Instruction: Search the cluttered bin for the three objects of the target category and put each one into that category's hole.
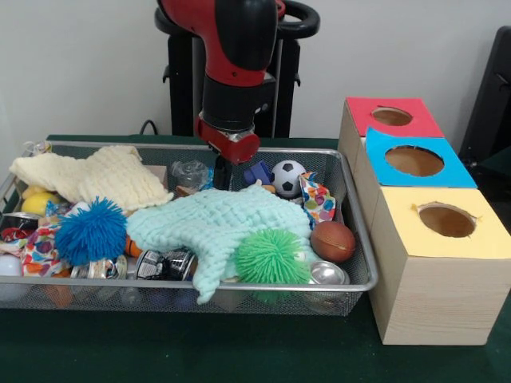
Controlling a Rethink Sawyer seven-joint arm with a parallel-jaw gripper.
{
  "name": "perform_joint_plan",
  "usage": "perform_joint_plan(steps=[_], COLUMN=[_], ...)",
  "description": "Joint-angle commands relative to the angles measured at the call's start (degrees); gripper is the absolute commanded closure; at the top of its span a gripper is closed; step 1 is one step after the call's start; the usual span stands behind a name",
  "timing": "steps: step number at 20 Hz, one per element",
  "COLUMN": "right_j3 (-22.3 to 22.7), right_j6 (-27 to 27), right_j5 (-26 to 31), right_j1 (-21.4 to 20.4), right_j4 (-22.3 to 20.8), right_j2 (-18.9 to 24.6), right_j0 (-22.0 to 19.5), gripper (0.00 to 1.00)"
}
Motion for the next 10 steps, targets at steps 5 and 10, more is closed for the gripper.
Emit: perform_joint_plan(steps=[5,10], right_j3=[0.27,0.49], right_j6=[12.81,12.72], right_j5=[11.91,15.36], right_j1=[-2.8,-5.25], right_j4=[4.76,3.75], right_j2=[-2.81,-4.36], right_j0=[3.83,4.2], gripper=[1.0,1.0])
